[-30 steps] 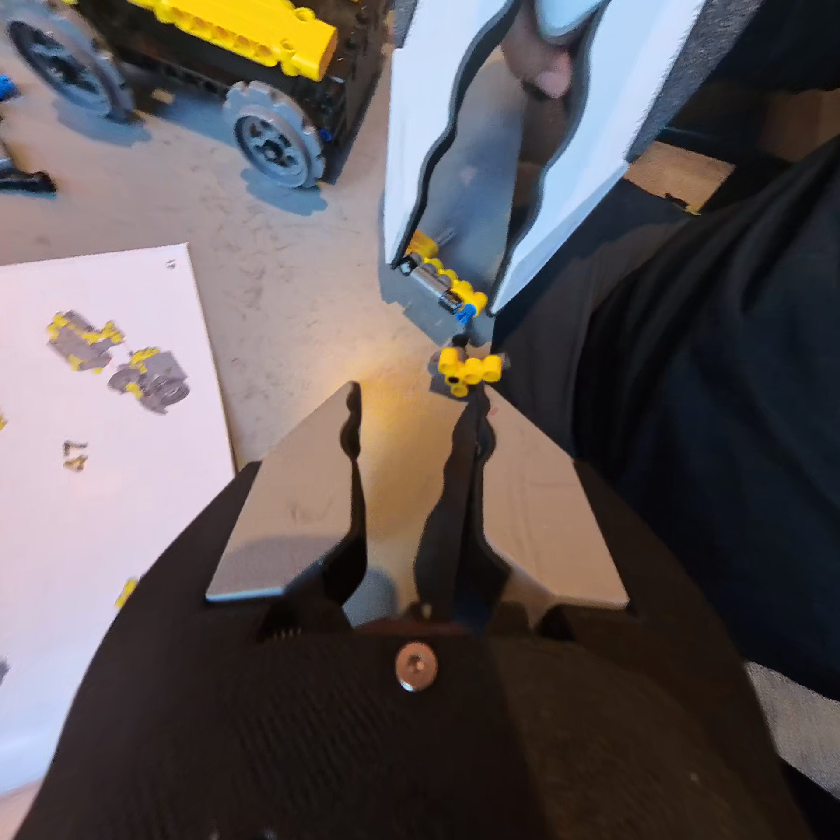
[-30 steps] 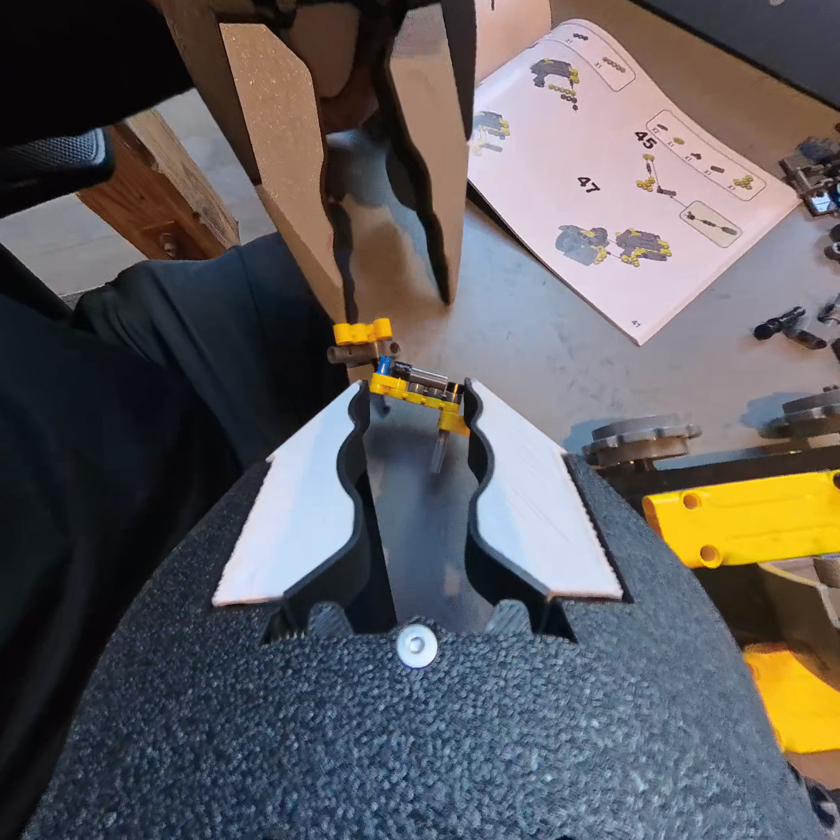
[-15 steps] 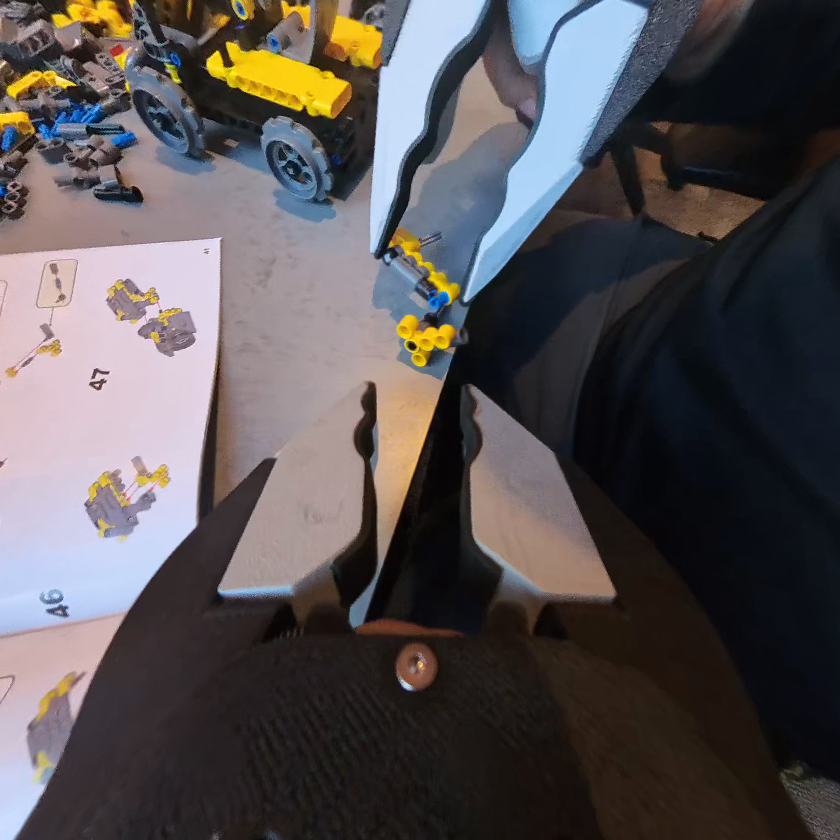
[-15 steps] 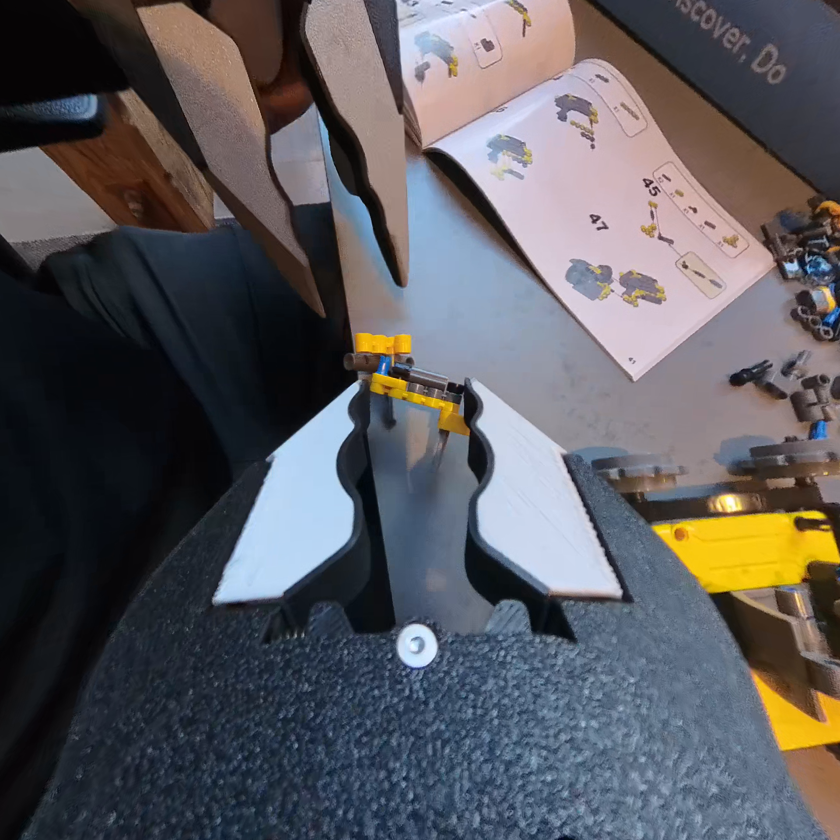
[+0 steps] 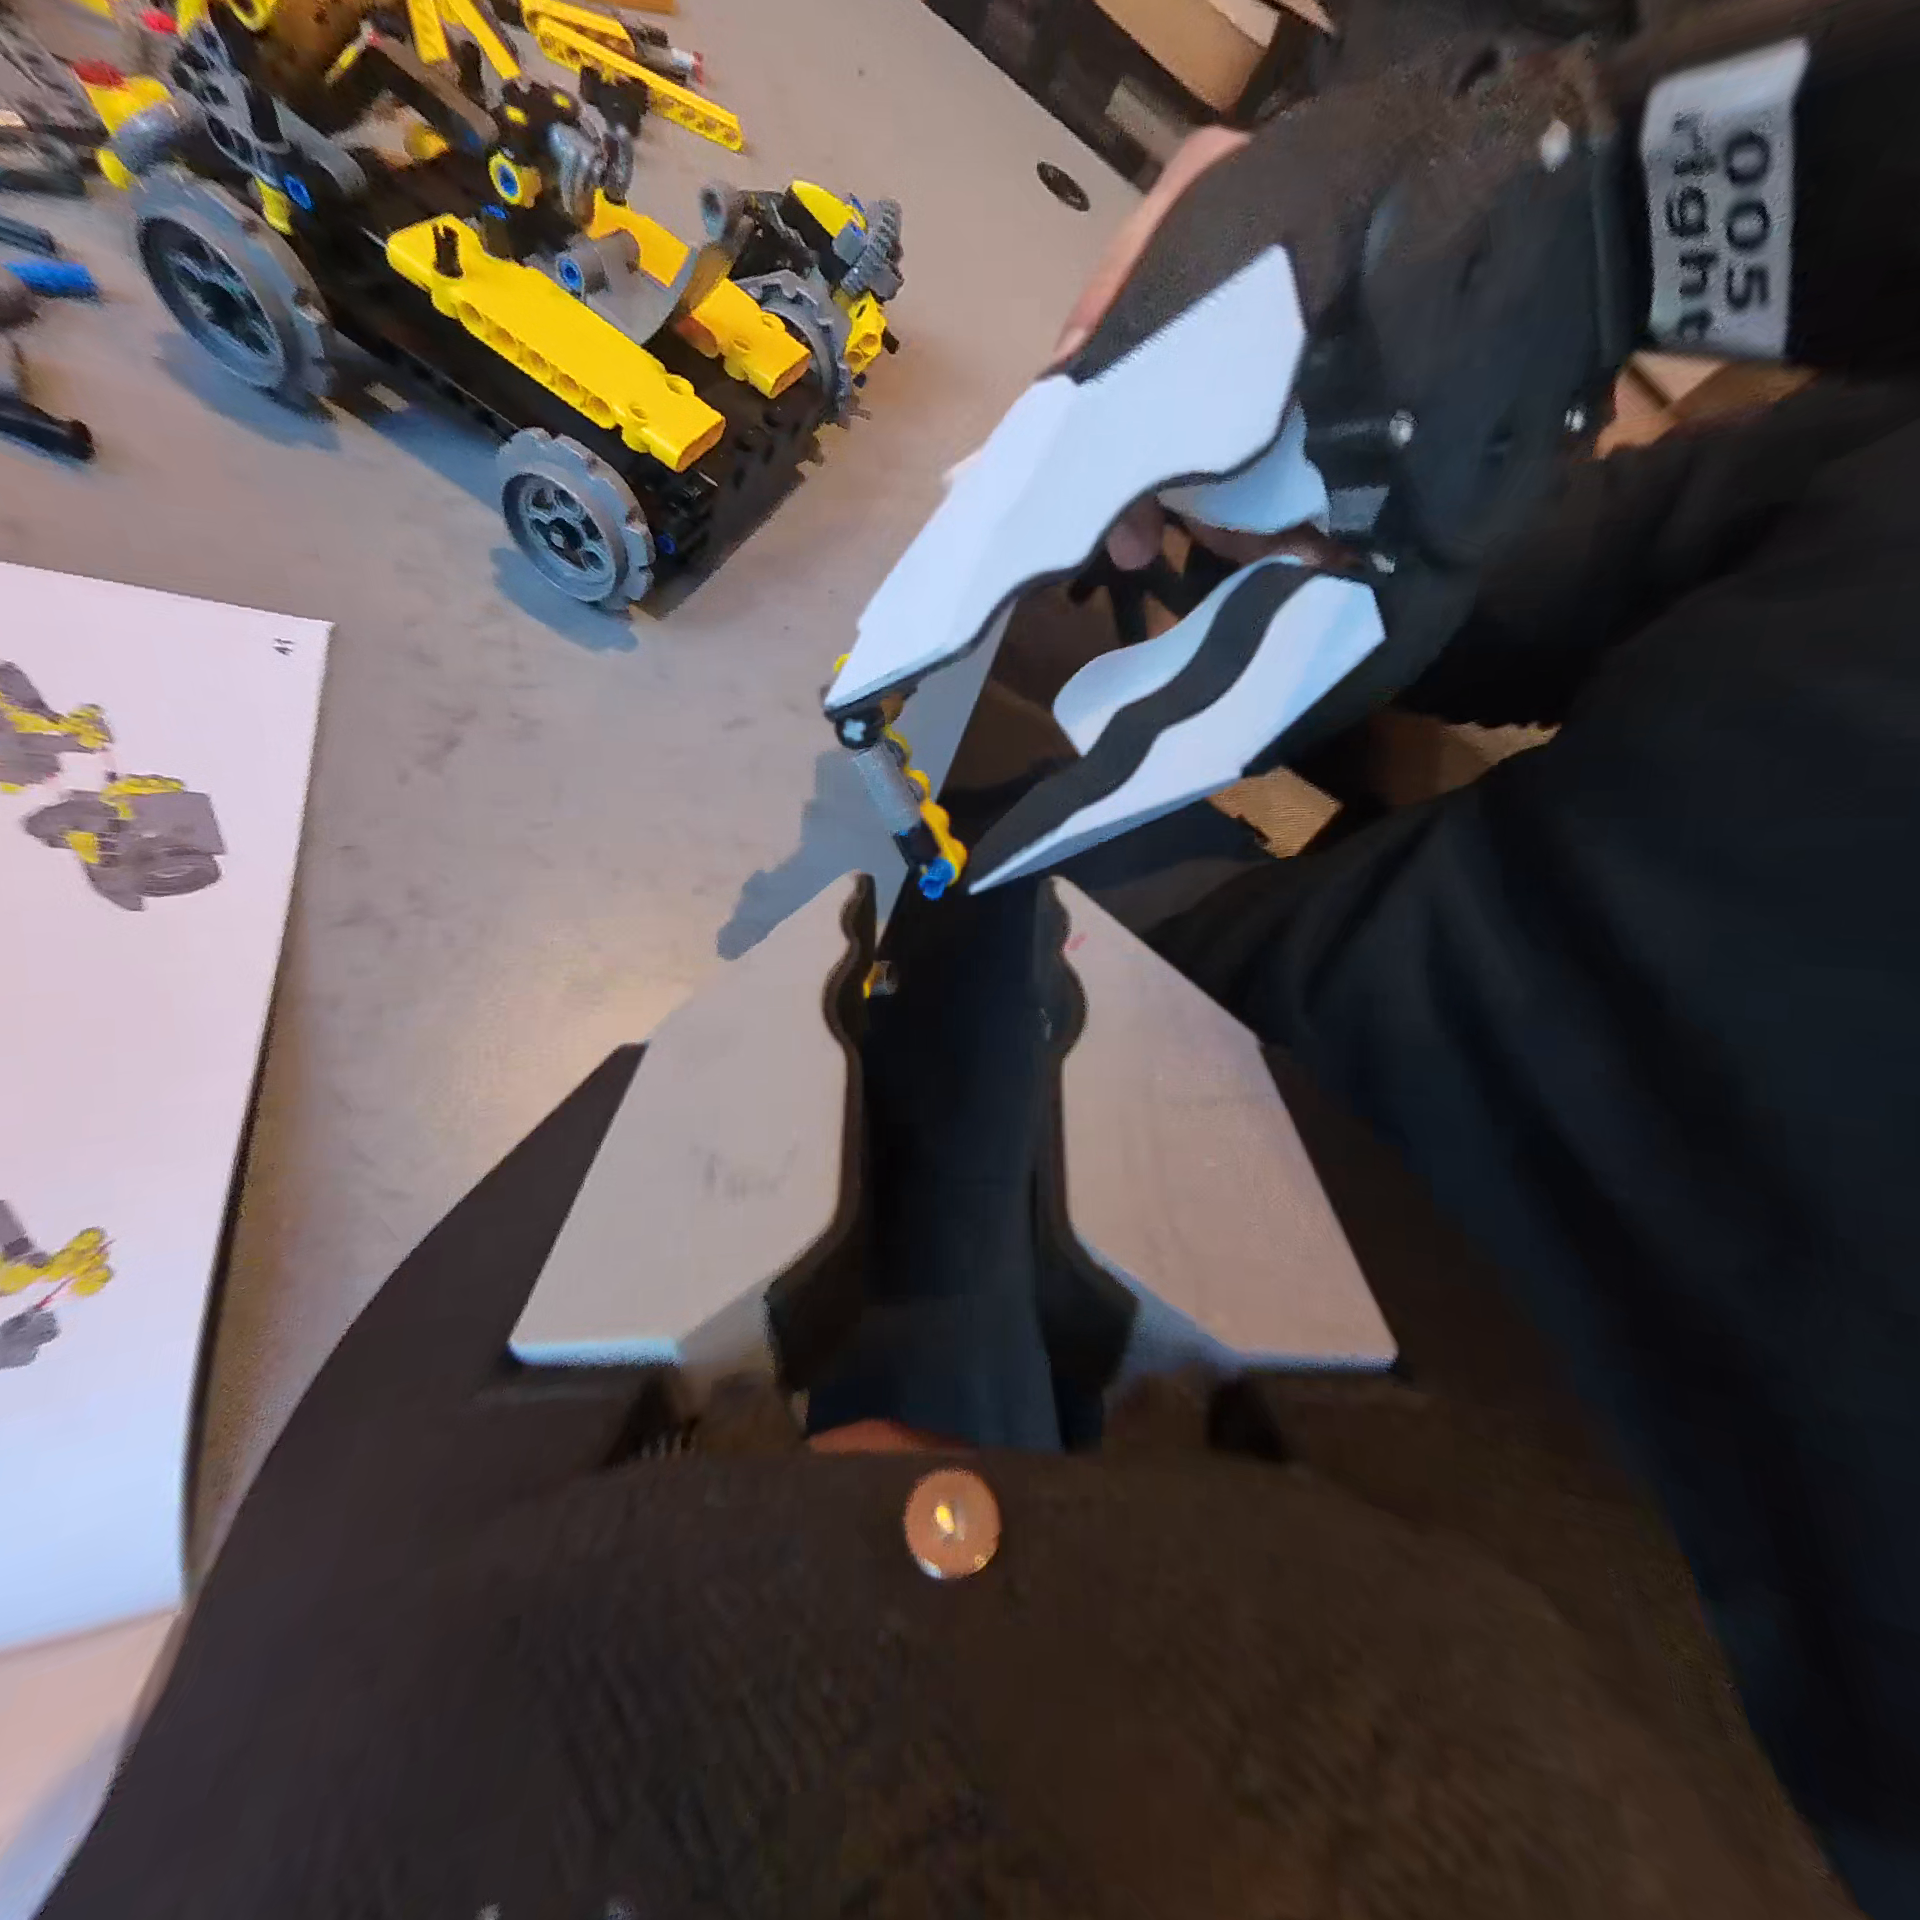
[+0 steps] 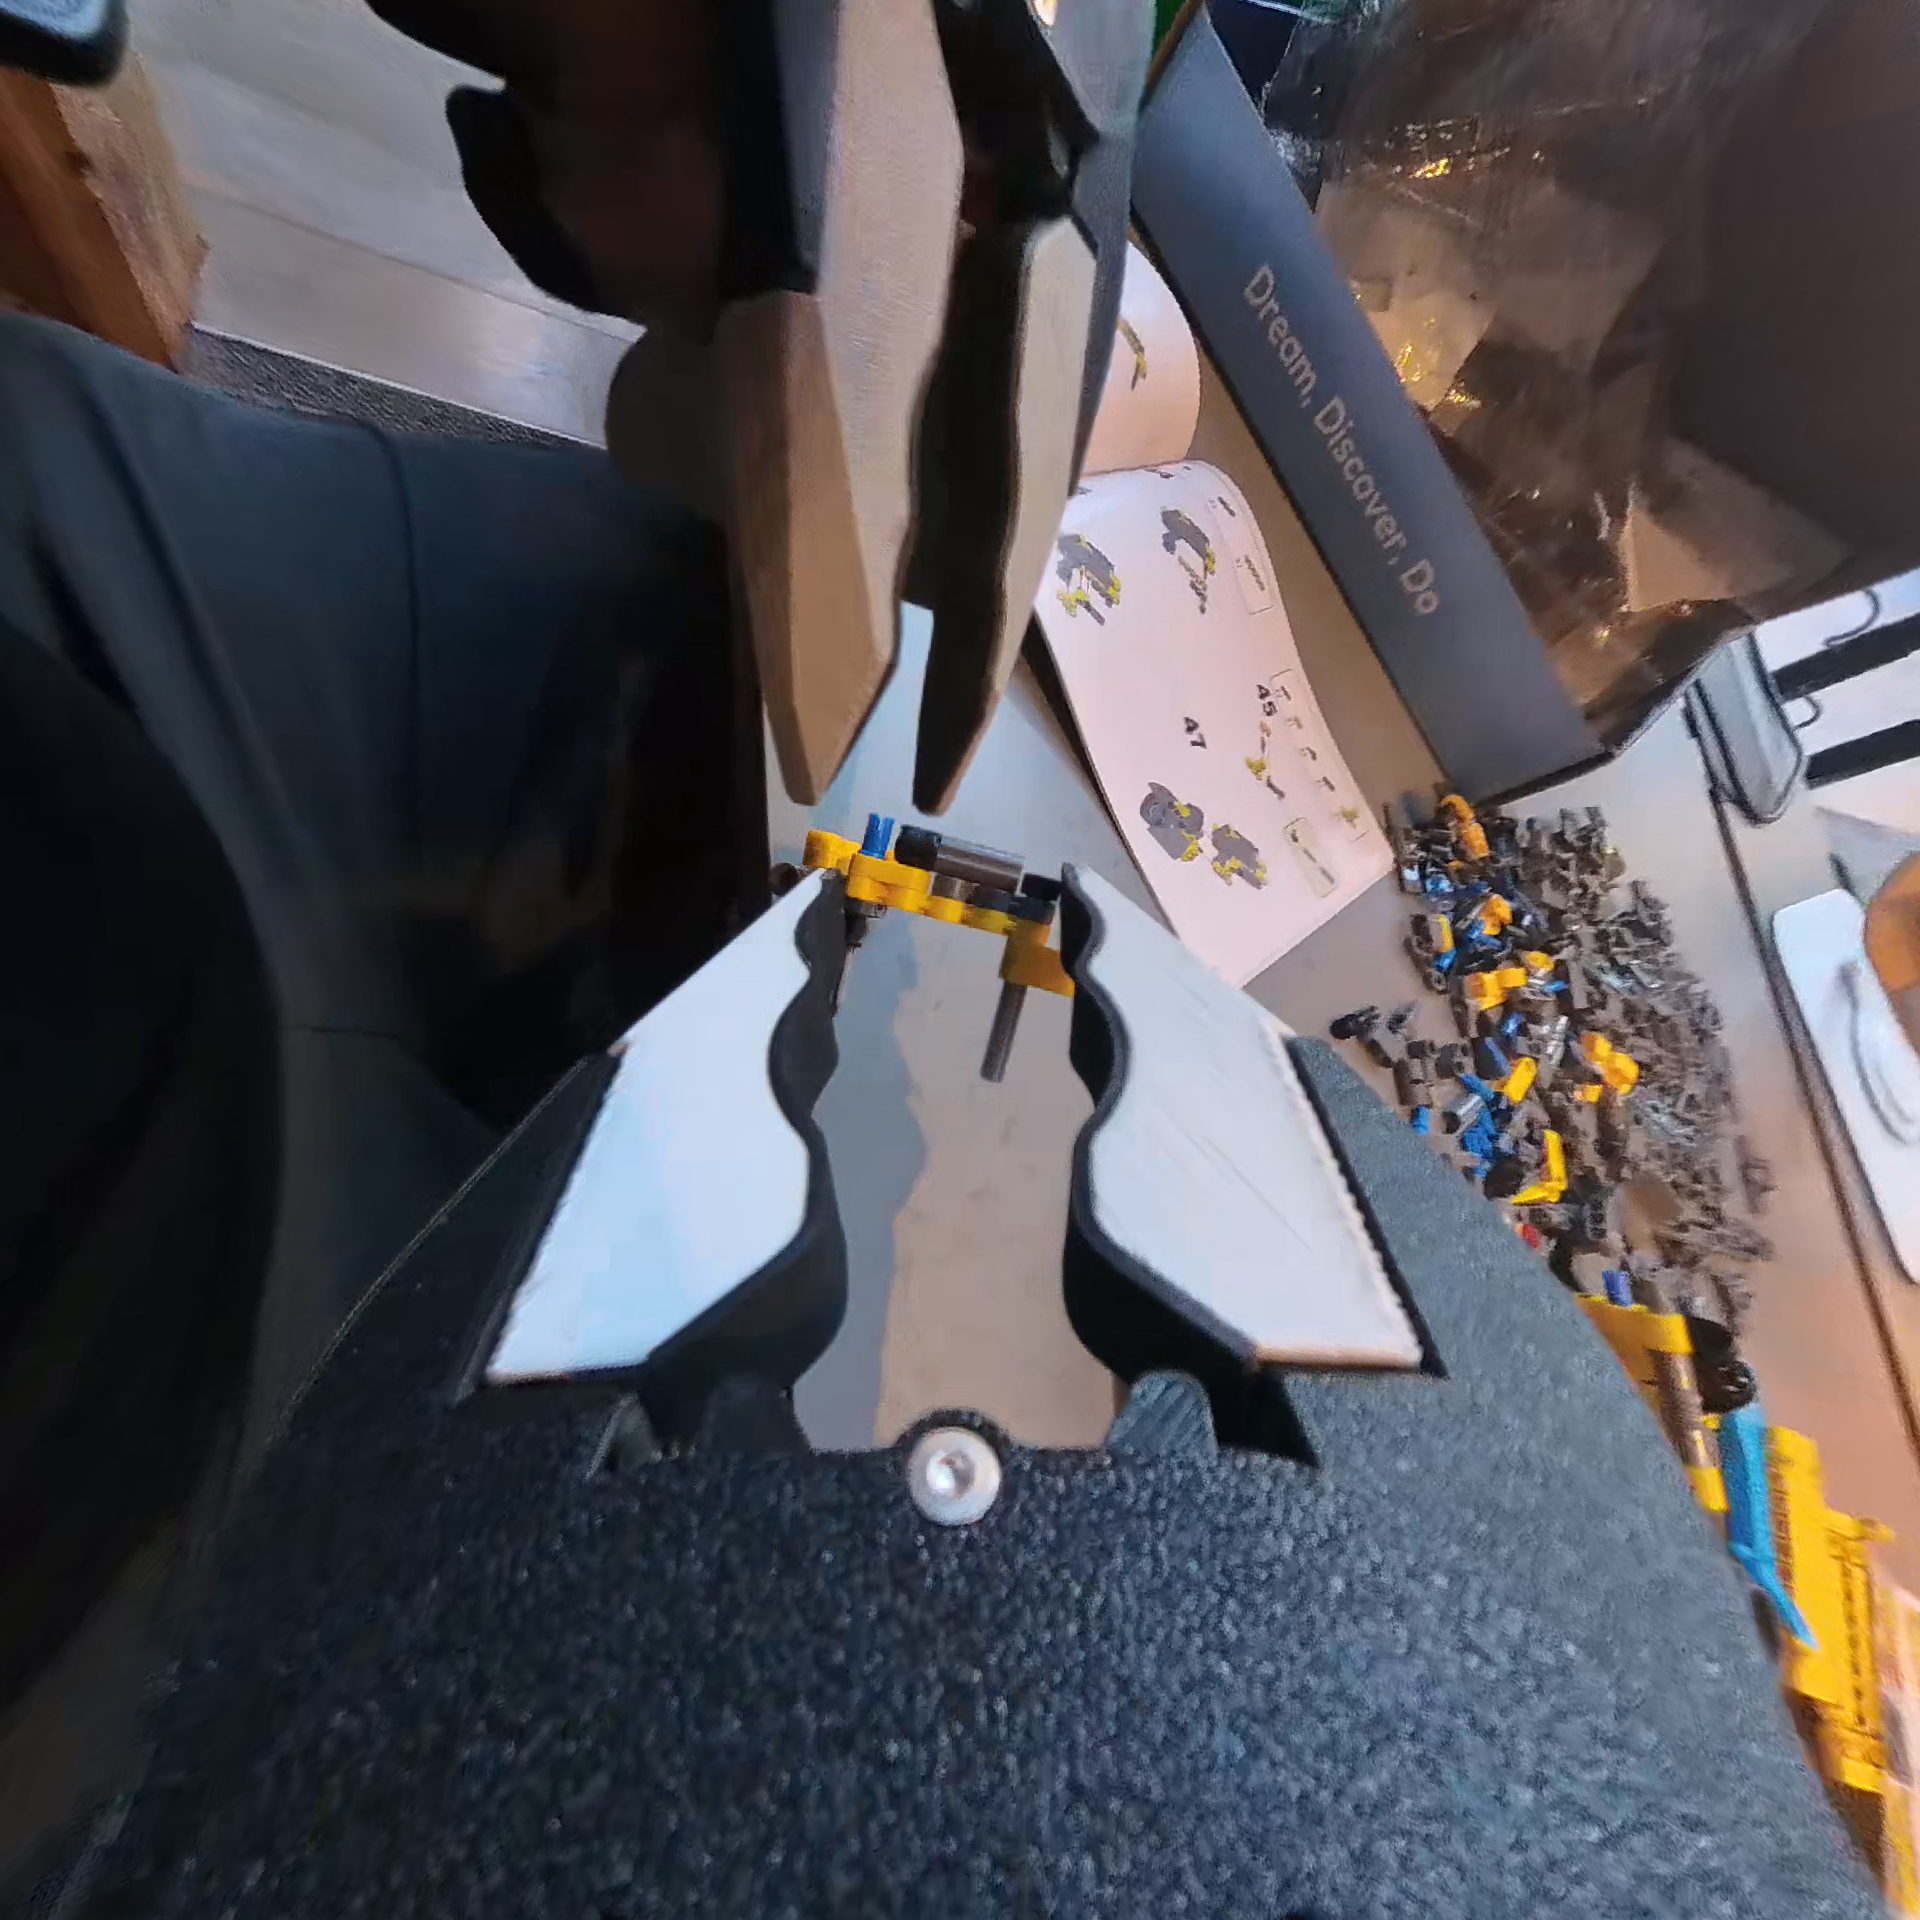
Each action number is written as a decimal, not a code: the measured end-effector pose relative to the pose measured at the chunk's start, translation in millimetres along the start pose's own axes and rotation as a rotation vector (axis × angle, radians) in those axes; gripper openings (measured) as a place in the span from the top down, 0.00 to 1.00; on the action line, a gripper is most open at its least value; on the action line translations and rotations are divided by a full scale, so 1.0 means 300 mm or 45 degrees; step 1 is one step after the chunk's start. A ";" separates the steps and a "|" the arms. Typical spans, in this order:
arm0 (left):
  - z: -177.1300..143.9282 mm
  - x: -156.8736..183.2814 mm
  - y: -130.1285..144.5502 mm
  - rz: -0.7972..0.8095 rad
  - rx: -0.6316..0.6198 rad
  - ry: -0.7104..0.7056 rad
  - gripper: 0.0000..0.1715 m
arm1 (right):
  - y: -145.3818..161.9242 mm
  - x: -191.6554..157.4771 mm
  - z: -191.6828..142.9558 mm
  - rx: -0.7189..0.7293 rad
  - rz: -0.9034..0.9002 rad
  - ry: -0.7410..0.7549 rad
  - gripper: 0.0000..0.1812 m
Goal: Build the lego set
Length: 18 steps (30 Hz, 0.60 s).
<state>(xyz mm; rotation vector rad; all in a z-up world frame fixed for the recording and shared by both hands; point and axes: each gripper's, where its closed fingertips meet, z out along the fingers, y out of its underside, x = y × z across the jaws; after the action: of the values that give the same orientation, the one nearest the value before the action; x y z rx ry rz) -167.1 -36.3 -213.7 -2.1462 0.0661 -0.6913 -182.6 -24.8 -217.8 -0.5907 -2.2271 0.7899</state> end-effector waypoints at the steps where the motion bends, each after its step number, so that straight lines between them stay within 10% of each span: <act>1: 0.004 0.002 -0.002 -0.032 0.004 0.025 0.83 | -0.003 -0.003 0.000 -0.002 -0.018 0.009 0.77; 18: -0.020 0.014 0.048 -0.329 0.289 0.115 0.98 | -0.050 -0.049 0.024 0.041 -0.097 0.003 0.77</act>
<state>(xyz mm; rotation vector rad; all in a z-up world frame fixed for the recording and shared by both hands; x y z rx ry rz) -163.8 -50.9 -219.7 -1.9224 -0.2347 -0.9000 -180.9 -46.9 -218.2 -0.4883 -2.2165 0.7847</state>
